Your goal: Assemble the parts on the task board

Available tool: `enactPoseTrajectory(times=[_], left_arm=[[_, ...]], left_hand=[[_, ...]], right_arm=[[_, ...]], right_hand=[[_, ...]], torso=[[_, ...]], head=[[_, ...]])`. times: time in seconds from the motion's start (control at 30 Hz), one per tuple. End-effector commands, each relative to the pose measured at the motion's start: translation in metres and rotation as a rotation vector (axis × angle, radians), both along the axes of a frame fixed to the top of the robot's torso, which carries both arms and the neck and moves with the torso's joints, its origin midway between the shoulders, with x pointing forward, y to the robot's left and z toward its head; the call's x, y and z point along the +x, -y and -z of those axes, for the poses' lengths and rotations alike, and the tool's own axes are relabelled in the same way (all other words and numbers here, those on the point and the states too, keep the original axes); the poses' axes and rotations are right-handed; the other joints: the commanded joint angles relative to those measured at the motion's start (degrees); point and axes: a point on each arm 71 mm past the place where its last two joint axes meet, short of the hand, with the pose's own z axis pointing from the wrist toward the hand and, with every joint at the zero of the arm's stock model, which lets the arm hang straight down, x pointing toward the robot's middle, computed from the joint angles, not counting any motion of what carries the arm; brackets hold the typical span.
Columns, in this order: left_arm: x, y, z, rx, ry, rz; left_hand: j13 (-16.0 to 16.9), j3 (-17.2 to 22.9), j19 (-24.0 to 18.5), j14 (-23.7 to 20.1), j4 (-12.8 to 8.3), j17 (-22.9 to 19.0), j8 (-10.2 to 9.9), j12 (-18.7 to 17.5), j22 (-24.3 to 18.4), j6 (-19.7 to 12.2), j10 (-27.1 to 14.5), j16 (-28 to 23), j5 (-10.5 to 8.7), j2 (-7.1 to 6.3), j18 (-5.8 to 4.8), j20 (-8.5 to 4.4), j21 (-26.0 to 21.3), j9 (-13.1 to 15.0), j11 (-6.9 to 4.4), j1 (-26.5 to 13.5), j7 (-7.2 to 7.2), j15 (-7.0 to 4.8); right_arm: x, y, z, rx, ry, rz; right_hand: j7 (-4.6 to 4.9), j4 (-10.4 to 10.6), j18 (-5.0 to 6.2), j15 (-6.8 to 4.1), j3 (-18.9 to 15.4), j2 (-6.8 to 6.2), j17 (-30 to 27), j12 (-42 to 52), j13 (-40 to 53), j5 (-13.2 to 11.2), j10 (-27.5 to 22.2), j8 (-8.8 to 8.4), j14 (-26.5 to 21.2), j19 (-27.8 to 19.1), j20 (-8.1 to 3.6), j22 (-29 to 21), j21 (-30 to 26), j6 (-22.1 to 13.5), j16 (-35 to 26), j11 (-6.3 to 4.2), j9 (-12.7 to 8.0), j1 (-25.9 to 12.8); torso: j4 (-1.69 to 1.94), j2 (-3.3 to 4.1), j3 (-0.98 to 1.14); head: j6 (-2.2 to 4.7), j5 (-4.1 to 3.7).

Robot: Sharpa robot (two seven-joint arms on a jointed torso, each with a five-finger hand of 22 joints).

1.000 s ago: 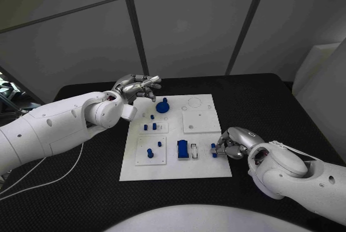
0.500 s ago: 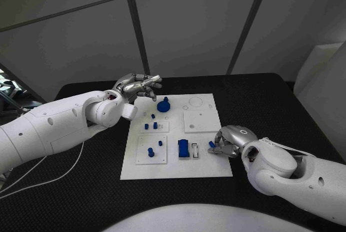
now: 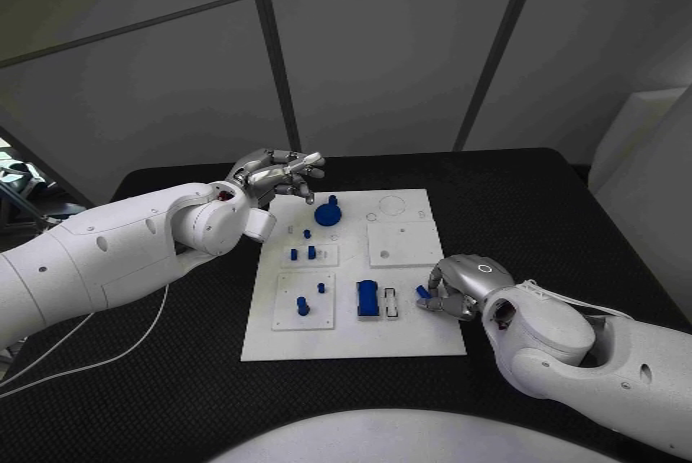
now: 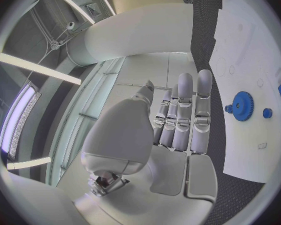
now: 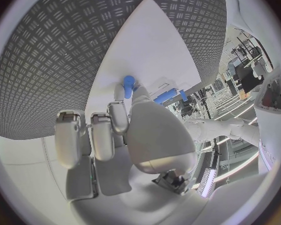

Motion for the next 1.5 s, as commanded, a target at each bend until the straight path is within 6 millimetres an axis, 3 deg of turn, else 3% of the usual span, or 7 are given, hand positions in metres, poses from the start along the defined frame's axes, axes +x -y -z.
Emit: enactPoseTrajectory(times=[0.03, 0.1, 0.3, 0.53, 0.97, 1.2, 1.5], left_arm=[[0.0, 0.001, -0.001, -0.009, -0.001, 0.012], [0.0, 0.002, 0.0, -0.009, -0.002, 0.013], [0.0, 0.001, 0.0, -0.008, -0.004, 0.012], [-0.001, 0.001, 0.0, -0.007, -0.006, 0.012], [-0.001, 0.001, 0.0, -0.006, -0.009, 0.014], [-0.001, 0.001, 0.0, -0.007, -0.009, 0.015], [-0.002, 0.0, -0.001, -0.006, -0.008, 0.013]], left_hand=[[0.1, -0.3, 0.3, -0.1, -0.1, -0.1, 0.3, 0.3, -0.1, -0.3, -0.4, -0.2, 0.08, 0.25, 2.35, 0.21, -0.2, 0.0, 0.08, 0.3, 0.05, 0.2], [0.1, -0.3, 0.3, -0.1, -0.1, -0.1, 0.3, 0.3, -0.1, -0.3, -0.4, -0.2, 0.08, 0.25, 2.35, 0.21, -0.2, 0.0, 0.08, 0.3, 0.05, 0.2], [0.1, -0.3, 0.3, -0.1, -0.1, -0.1, 0.3, 0.3, -0.1, -0.3, -0.4, -0.2, 0.08, 0.25, 2.35, 0.21, -0.2, 0.0, 0.08, 0.3, 0.05, 0.2], [0.1, -0.4, 0.3, -0.1, -0.1, -0.1, 0.3, 0.3, -0.1, -0.4, -0.5, -0.2, 0.09, 0.28, 2.35, 0.21, -0.2, 0.0, 0.1, 0.3, 0.06, 0.22], [0.1, -0.4, 0.3, -0.1, -0.1, -0.1, 0.3, 0.3, -0.1, -0.4, -0.5, -0.2, 0.09, 0.28, 2.35, 0.21, -0.2, 0.0, 0.1, 0.3, 0.06, 0.22], [0.0, -0.4, 0.3, -0.1, -0.1, -0.1, 0.3, 0.3, -0.1, -0.4, -0.6, -0.2, 0.09, 0.32, 2.35, 0.22, -0.2, 0.0, 0.11, 0.3, 0.07, 0.22], [0.0, -0.4, 0.3, -0.1, -0.1, -0.1, 0.3, 0.3, -0.1, -0.4, -0.6, -0.2, 0.09, 0.32, 2.35, 0.22, -0.2, 0.0, 0.11, 0.3, 0.07, 0.22]], right_arm=[[-0.008, 0.008, 0.014, 0.028, -0.1, 0.07], [-0.009, 0.008, 0.012, 0.069, -0.11, 0.084], [-0.013, 0.008, 0.009, 0.167, -0.138, 0.121], [-0.016, 0.008, 0.005, 0.255, -0.162, 0.148], [-0.019, -0.006, 0.0, 0.322, -0.189, 0.137], [-0.017, -0.016, 0.003, 0.338, -0.207, 0.141], [-0.013, -0.019, -0.001, 0.382, -0.146, 0.167]], right_hand=[[0.18, -6.3, -1.09, -0.34, 7.8, 2.83, 8.5, 6.0, 4.8, -0.5, 0.7, -0.5, 4.8, 4.0, -0.16, 13.4, -0.1, 0.4, 0.3, -0.57, -27.1, 6.3], [0.32, -6.7, -1.09, -0.23, 9.8, 2.49, 8.5, 6.1, 4.8, -0.4, 0.8, -0.81, 4.8, 4.0, -0.08, 13.4, -0.1, 0.5, 0.3, -0.47, -27.2, 5.9], [0.74, -8.5, -1.09, 0.09, 22.3, -2.39, 8.6, 6.0, 4.9, 0.6, 0.9, -2.28, 4.8, 4.0, 0.25, 13.4, 0.0, 1.3, 0.2, -0.39, -27.2, -0.2], [0.65, -10.2, -1.12, 0.1, 30.7, -5.67, 8.8, 6.9, 5.6, 2.8, 1.4, -2.73, 4.9, 4.1, 0.35, 13.6, 0.1, 1.7, 0.3, -0.15, -26.6, -5.1], [0.14, -9.3, -1.19, -0.06, 31.2, -6.99, 8.8, 7.3, 5.9, 1.8, 1.7, -2.71, 4.9, 4.3, 0.29, 13.7, 0.2, 2.0, 0.3, -0.39, -26.1, -9.4], [-0.42, -8.1, -1.2, -0.44, 30.1, -7.76, 8.7, 7.3, 5.9, 4.2, 1.8, -2.45, 4.9, 4.4, -0.01, 13.8, 0.3, 2.6, 0.2, -0.85, -25.7, -11.8], [-0.91, -7.4, -1.31, -0.78, 29.2, -7.95, 9.0, 7.9, 6.3, 5.1, 2.3, -2.02, 4.9, 4.7, -0.31, 14.0, 0.6, 3.4, 0.3, -1.24, -25.3, -12.9]], torso=[[-0.02, 0.0, -0.04], [0.0, -0.02, -0.05], [0.0, 0.05, -0.09], [-0.01, 0.06, -0.09], [0.07, 0.08, -0.1], [0.09, 0.03, -0.15], [0.0, 0.01, -0.07]], head=[[0.18, -0.05], [0.2, -0.07], [0.26, -0.02], [0.23, 0.18], [0.09, 0.17], [0.19, 0.16], [0.22, 0.38]])
